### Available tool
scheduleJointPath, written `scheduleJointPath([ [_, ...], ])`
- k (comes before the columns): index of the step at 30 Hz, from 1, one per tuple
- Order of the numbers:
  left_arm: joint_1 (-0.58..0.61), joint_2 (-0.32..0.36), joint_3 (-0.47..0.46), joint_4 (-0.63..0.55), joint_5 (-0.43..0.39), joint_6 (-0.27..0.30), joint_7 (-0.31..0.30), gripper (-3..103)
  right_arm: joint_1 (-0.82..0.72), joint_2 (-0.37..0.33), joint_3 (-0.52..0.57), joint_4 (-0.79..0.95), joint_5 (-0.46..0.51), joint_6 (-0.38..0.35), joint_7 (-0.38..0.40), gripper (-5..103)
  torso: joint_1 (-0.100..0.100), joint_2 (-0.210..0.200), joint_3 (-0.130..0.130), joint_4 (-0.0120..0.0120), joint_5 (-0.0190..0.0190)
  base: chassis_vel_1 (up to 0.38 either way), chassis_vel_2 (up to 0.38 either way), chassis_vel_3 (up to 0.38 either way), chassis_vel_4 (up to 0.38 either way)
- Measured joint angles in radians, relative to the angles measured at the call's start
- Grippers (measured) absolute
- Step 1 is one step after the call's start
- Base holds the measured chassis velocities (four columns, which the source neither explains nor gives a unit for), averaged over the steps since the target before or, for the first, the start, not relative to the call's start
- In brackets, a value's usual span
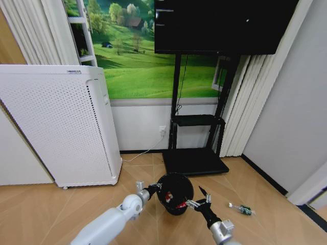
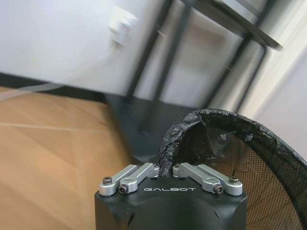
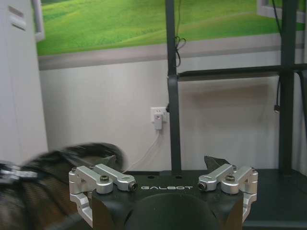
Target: Pick up the trash bin and place the garbage on the floor into it.
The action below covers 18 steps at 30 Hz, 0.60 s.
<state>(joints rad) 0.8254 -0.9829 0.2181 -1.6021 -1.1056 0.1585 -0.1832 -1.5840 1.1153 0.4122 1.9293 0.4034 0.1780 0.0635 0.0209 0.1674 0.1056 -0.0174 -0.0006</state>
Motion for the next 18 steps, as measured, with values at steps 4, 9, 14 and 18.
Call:
scheduleJointPath([
  [4,0.161,0.087,-0.22,-0.114,0.004,0.02,-0.012,7,0.005,0.005,0.009,-0.018,0.002,-0.002,0.012,100,0.0,0.0,0.0,0.0006,0.0004,0.0,0.0,0.0,0.0],
  [9,0.262,0.177,-0.362,-0.173,0.032,0.049,-0.016,7,-0.059,0.075,0.055,-0.023,-0.032,0.02,0.019,100,0.0,0.0,0.0,-0.0003,0.0007,-0.003,-0.008,0.034,0.038],
  [14,0.392,0.172,-0.529,-0.231,0.026,0.067,-0.017,7,-0.074,0.102,0.054,-0.022,-0.053,0.023,0.032,100,0.0,0.0,0.0,-0.0007,0.0002,-0.143,-0.122,0.094,0.105],
  [18,0.464,0.15,-0.601,-0.252,0.022,0.068,-0.019,7,-0.056,0.095,0.046,-0.038,-0.055,0.02,0.033,100,0.0,0.0,0.0,0.0003,0.0004,-0.188,-0.191,0.192,0.19],
])
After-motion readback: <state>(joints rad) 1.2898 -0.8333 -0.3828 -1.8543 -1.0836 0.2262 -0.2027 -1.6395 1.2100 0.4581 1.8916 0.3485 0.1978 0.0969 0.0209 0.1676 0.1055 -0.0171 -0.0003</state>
